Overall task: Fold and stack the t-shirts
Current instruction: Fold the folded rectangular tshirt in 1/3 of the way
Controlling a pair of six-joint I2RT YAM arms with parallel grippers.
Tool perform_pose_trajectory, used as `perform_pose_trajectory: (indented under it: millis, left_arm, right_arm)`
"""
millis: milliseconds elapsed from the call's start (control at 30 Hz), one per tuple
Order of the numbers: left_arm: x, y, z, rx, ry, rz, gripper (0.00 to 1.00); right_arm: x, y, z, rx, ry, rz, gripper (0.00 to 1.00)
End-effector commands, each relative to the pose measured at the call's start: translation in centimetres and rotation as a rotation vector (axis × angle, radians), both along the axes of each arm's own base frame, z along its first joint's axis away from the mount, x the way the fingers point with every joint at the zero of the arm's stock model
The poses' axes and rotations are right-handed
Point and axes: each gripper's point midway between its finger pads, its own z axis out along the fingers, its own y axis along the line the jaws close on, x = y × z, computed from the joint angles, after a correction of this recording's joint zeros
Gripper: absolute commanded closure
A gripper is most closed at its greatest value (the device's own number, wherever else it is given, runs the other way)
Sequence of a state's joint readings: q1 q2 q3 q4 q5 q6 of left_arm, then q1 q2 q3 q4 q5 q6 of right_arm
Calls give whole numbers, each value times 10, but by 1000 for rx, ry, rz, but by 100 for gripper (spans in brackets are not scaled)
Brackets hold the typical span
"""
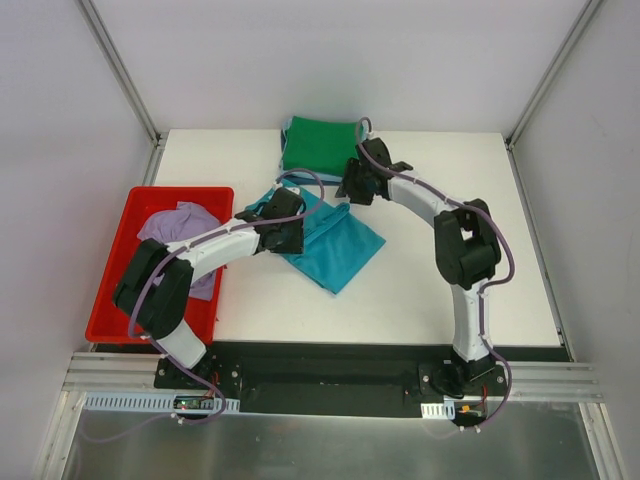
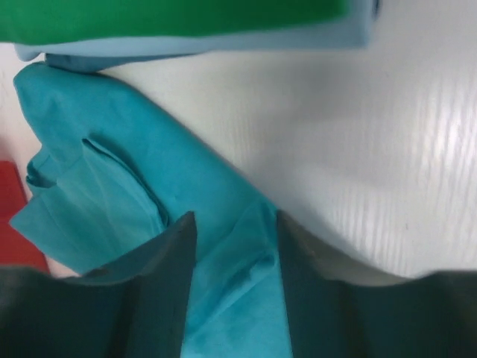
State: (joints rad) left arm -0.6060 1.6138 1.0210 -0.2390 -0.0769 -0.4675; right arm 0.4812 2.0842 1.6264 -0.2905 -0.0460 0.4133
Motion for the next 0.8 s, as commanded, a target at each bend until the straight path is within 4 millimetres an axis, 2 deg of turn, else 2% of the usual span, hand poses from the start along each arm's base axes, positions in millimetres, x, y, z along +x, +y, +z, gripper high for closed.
perform_pose_trajectory:
  millis: [0,33,100,133,233,367,467,533,700,733,767]
  left_arm:
    - [15,8,25,13,-47,29,51]
    - [17,9,32,10,-68,36,36]
    - [18,9,45,-9,-95,39,6]
    - [18,9,49,-14,-104,41,1]
    - [8,-3,58,-90,-82,4,1]
    - [-8,-32,60,-213,-23,-106,1]
    - [-17,-60,63,-315,-11,-209,1]
    - [-15,-69,59,-341,1,-224,1]
    - [13,-65,18,-241,33,-163,1]
    - [15,-63,4,-233,68,-147,1]
    - [17,-62,-2,-229,86,-133,1]
  right_arm:
    - [15,16,39,39,-60,98,27]
    - [13,15,44,33,-61,110,2]
    - [5,10,53,21,-76,131,4]
    - [0,5,58,11,-86,130,4]
    - [-22,-13,62,-15,-100,116,4]
    - [-59,-11,54,67,-55,183,4]
    - [-71,-9,42,112,-28,213,4]
    - [-73,-7,33,133,11,222,4]
    - [-77,-9,0,139,104,210,4]
    - [-80,-11,-8,134,126,203,4]
    - [-83,-14,-15,129,146,194,4]
